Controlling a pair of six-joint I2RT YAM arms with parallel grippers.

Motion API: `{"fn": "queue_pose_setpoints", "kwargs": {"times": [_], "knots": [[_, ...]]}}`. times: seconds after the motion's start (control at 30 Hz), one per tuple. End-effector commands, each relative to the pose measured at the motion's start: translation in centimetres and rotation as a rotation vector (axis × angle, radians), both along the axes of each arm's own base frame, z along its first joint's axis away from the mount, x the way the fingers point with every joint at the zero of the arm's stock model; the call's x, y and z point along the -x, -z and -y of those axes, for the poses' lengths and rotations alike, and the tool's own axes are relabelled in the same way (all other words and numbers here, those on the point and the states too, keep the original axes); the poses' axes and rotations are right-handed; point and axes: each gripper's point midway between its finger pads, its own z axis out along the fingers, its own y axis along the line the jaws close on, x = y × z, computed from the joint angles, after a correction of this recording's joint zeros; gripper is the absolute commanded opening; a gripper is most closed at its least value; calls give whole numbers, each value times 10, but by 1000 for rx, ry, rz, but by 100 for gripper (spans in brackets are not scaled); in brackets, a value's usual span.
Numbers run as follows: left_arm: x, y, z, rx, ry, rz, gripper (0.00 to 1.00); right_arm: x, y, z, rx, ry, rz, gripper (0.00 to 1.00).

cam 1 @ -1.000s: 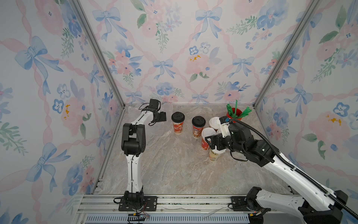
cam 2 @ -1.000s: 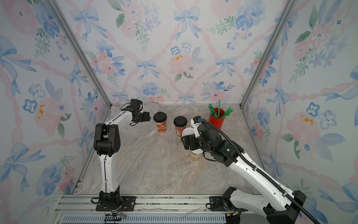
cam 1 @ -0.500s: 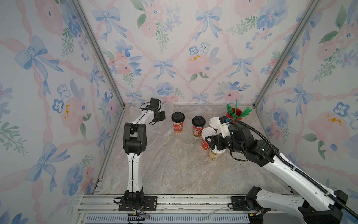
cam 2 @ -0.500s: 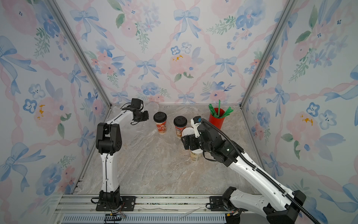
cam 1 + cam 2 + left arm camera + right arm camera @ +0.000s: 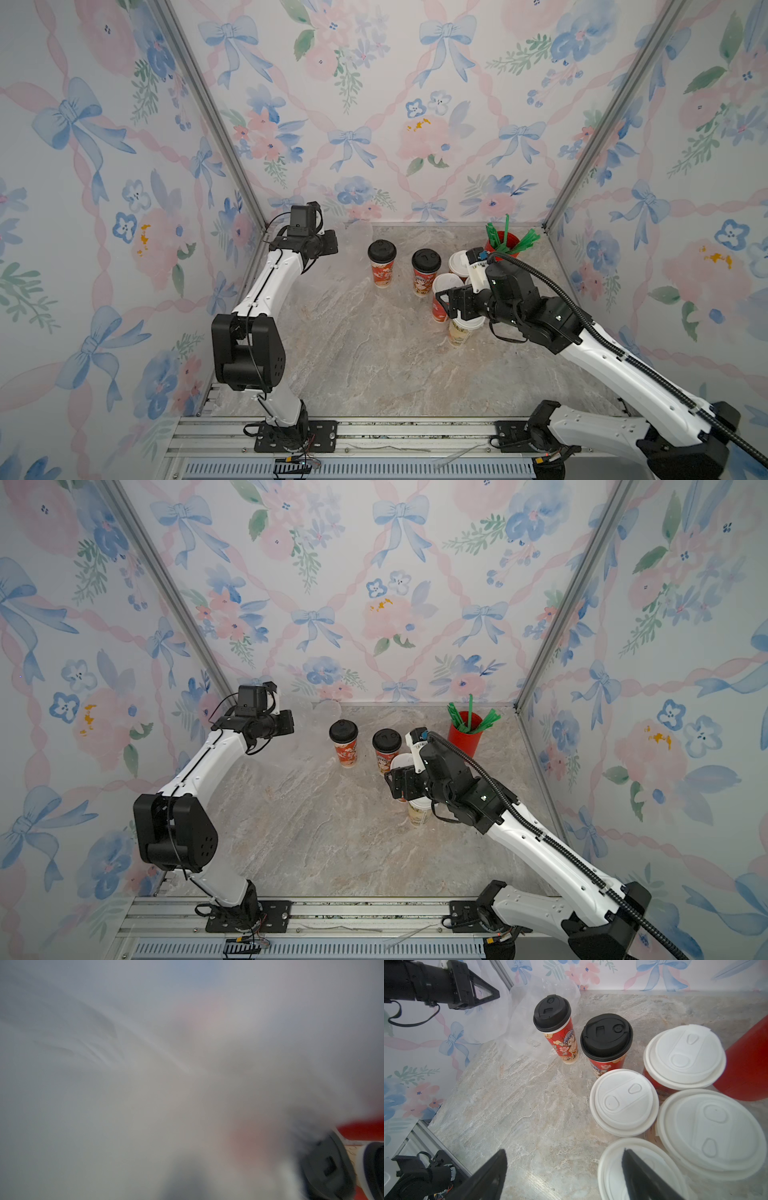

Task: Pack milk tea into plastic carrier bags
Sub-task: Pick up the plastic carrier bag from the corner of the board, then adjust the plastic carrier bag at the center of the board.

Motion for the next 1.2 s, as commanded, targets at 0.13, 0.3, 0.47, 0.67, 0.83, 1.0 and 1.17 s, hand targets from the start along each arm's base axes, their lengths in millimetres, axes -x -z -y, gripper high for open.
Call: {"fn": "queue_pose_setpoints", "kwargs": {"times": [0.13,0.3,0.47,0.67,0.83,1.0,1.17], "knots": [[77,-52,25,111,151,79,7,3,-28,-42,-99,-99,3,87],[126,-92,37,192,220,152,7,10,-33,-65,-122,-152,-35,87],[168,-98,67,358,348,126,6,16,-39,-80,-162,-188,-74,86],[202,-53,122,348,493,-10,6,20,-35,-89,-198,-199,-131,86],[220,-14,163,295,601,-117,6,20,-24,-94,-209,-192,-182,85],[226,-2,189,313,674,-131,6,21,-17,-105,-261,-198,-227,84],[227,8,196,312,693,-144,6,17,-2,-110,-253,-189,-265,80]]}}
